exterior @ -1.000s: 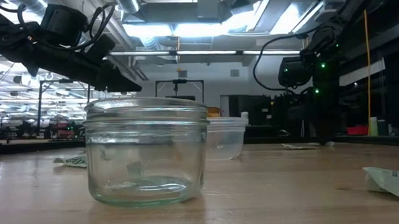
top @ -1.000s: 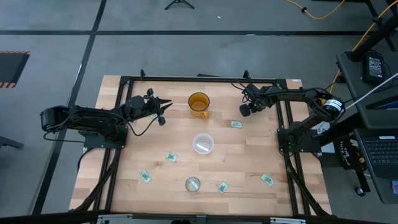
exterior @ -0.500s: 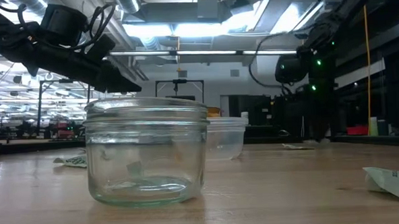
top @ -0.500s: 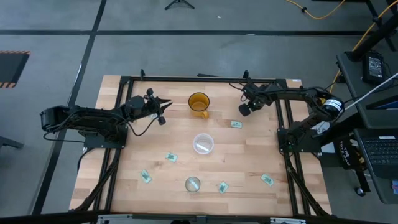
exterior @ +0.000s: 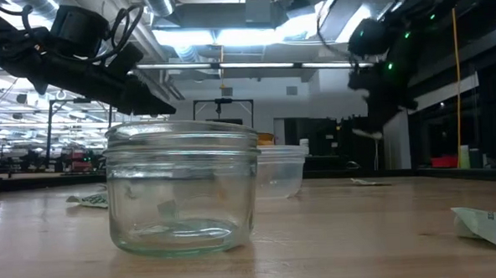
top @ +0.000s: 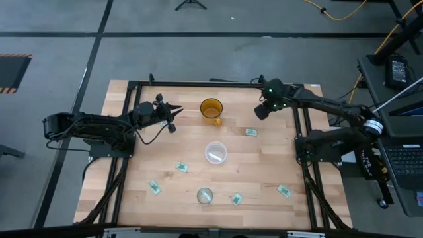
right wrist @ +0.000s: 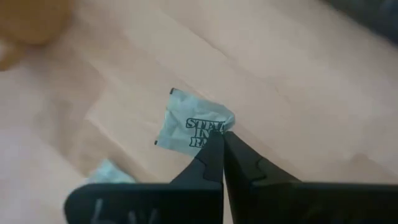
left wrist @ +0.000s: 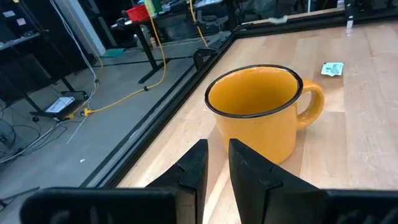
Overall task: Pick and place Stevia / Truvia into bins
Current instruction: Put the stevia packet into the transparent plastic container
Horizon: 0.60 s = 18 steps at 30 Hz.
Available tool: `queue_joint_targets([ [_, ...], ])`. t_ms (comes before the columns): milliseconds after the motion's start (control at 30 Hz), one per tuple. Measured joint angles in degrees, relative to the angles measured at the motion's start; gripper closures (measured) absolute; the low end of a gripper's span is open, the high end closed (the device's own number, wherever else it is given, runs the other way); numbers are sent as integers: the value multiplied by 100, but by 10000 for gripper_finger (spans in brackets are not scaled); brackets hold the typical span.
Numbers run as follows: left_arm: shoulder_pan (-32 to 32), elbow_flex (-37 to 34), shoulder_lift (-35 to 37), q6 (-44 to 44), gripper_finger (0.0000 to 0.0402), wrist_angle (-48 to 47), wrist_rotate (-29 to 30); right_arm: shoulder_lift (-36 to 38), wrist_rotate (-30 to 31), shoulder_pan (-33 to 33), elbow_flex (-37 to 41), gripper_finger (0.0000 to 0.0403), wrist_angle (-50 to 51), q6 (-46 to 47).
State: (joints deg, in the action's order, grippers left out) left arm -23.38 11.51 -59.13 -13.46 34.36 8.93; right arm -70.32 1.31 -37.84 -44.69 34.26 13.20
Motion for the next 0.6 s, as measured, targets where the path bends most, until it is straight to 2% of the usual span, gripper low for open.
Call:
queue_joint_targets([
  [367,0,0,0,640,343,-60,0,1257,-7,957,148,403,-59,-294],
  [600,0,0,0,1047,343,-159,-3,1639,-7,1457,875,403,-1202,-298],
])
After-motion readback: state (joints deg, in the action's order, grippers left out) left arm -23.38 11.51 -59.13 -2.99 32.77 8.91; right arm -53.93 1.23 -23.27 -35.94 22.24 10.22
